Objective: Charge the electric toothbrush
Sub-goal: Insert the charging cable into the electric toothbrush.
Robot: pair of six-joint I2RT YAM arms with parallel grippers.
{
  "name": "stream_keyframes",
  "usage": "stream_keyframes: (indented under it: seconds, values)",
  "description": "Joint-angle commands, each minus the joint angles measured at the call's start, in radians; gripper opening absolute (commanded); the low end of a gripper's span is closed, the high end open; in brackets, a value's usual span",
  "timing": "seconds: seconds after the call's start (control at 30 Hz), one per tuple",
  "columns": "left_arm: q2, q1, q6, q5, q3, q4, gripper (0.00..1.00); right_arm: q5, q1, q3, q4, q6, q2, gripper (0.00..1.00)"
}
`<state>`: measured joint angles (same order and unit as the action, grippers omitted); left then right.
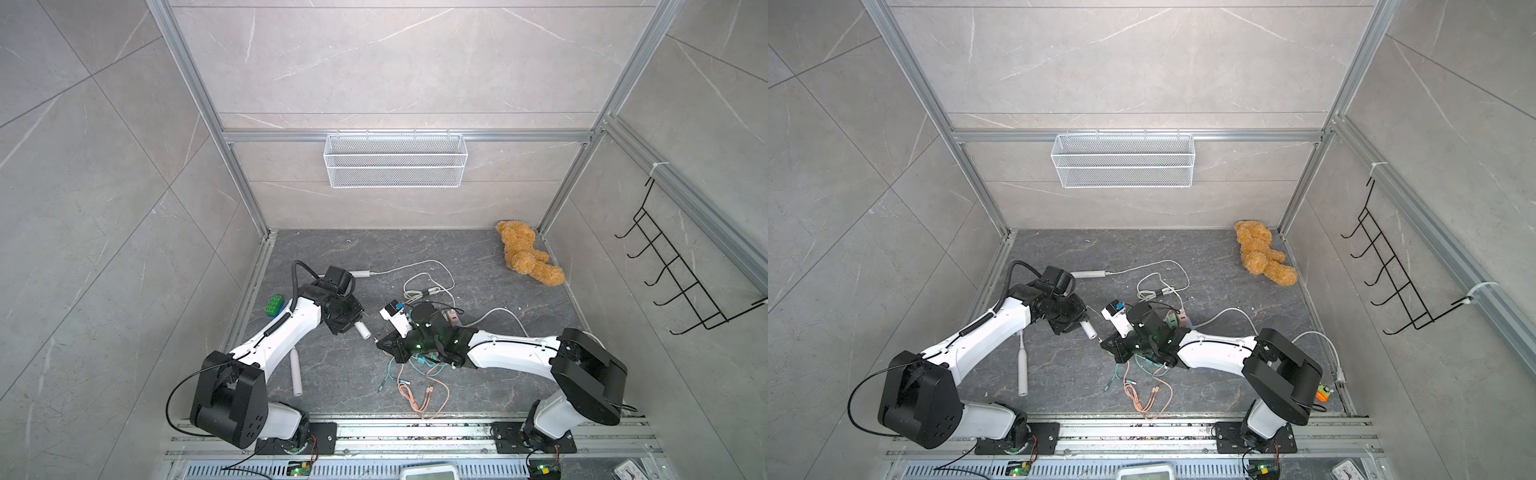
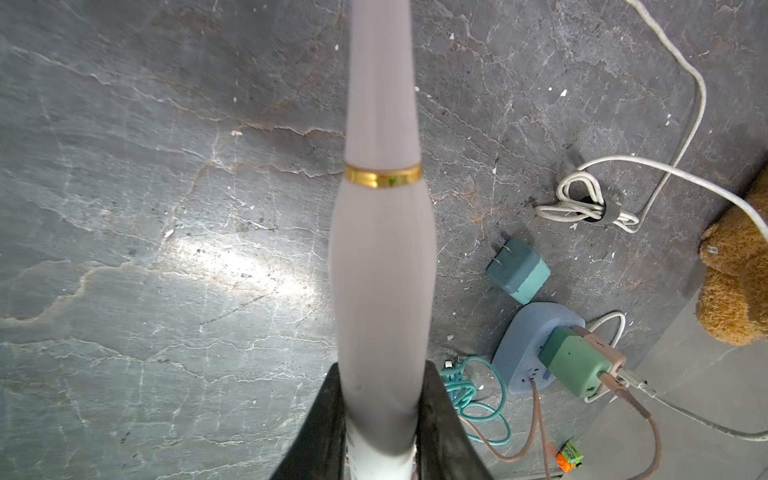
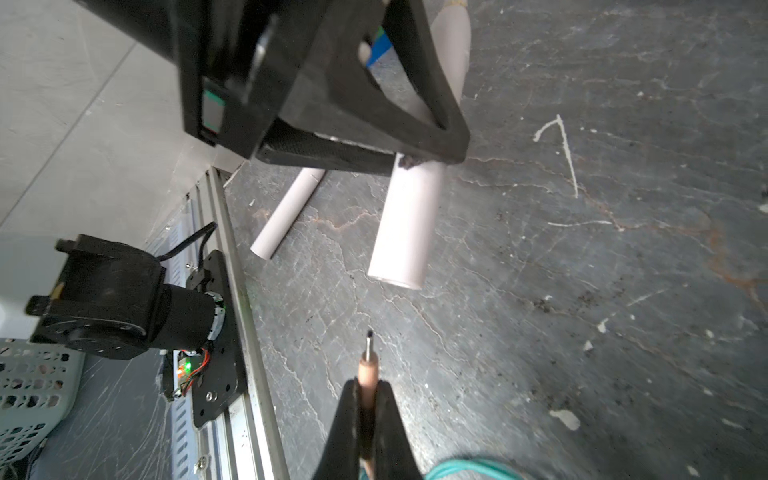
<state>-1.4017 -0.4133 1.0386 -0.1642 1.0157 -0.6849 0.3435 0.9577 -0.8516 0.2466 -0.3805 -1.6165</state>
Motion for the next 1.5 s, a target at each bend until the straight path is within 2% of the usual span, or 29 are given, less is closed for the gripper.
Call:
stream_keyframes:
  seconds: [0.0, 0.47, 0.97, 1.13, 1.47]
  values:
    - [0.010, -0.022, 0.044, -0.005, 0.024, 0.019, 0.00, -0.051, 0.015, -0.040, -0.063, 0.013, -0.026, 0.00]
    - [0.006, -0.053, 0.055, -0.008, 0.017, 0.026, 0.00, -0.131, 0.016, -0.056, -0.091, 0.012, -0.041, 0.00]
    - [0.003, -0.073, 0.077, 0.080, 0.030, -0.011, 0.00, -0.082, 0.048, -0.064, -0.085, 0.041, -0.045, 0.00]
    - [-0.011, -0.096, 0.091, 0.075, 0.029, -0.006, 0.00, -0.156, 0.050, -0.067, -0.086, 0.032, -0.043, 0.00]
    - [-0.002, -0.110, 0.106, 0.073, 0.008, 0.002, 0.00, -0.211, 0.050, -0.073, -0.098, 0.028, -0.048, 0.00]
